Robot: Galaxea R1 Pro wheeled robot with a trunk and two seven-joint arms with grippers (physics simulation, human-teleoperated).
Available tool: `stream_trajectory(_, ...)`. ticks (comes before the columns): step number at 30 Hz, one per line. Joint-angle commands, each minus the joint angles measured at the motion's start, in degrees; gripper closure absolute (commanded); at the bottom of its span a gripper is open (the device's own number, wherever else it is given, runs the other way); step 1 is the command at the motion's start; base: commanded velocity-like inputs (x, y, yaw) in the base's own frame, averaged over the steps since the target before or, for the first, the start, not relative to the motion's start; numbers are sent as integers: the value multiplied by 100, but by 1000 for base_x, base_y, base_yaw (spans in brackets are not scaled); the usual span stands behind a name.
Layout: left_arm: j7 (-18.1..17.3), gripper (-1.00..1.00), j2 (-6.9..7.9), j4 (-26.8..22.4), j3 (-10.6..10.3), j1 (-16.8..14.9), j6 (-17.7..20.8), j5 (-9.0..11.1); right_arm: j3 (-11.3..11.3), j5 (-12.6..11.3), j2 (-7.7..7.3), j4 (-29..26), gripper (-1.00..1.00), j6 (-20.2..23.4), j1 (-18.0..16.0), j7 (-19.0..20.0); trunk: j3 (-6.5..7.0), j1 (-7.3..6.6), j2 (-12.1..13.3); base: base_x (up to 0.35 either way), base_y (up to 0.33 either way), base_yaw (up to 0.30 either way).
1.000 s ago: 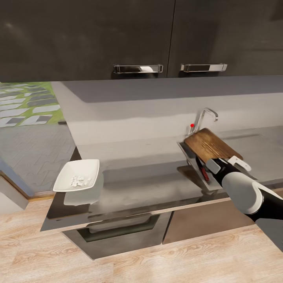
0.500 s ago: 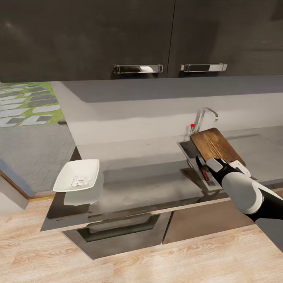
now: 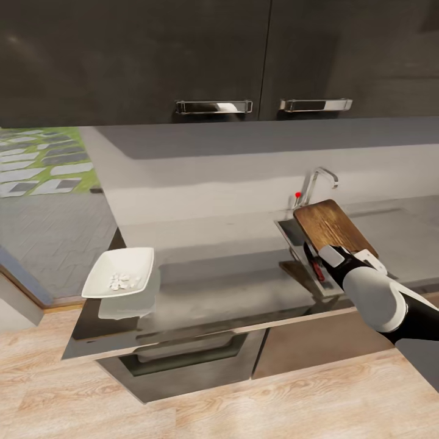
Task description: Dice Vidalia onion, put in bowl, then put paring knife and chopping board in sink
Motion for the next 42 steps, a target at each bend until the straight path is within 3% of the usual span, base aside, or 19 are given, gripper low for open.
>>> stream_trajectory(1,13,-100,-4,22,-47,-11,-26,29,49,-49,-3,4,100,-23,-6,-9,-11,4,-11,88,-76,0)
stream_trajectory(13,13,-100,-4,22,-46,-11,-23,124,52,-43,-9,143,100,-18,-6,-12,-11,4,-11,131,-139,0)
stream_trajectory(19,13,-100,35,22,-46,-11,-26,305,52,-43,47,359,100,-12,-4,4,-11,4,-11,16,-21,0)
stream_trajectory(28,13,-100,40,22,-46,-11,-26,319,52,-43,178,376,100,-12,97,5,-11,4,-11,0,-1,0)
stream_trajectory(38,13,-100,40,22,-46,-11,-26,319,49,-49,198,377,100,-3,261,-2,-11,4,-11,0,0,0)
stream_trajectory(42,13,-100,40,22,-47,-11,-26,319,40,-53,182,371,100,407,295,4,-11,4,-11,0,0,0)
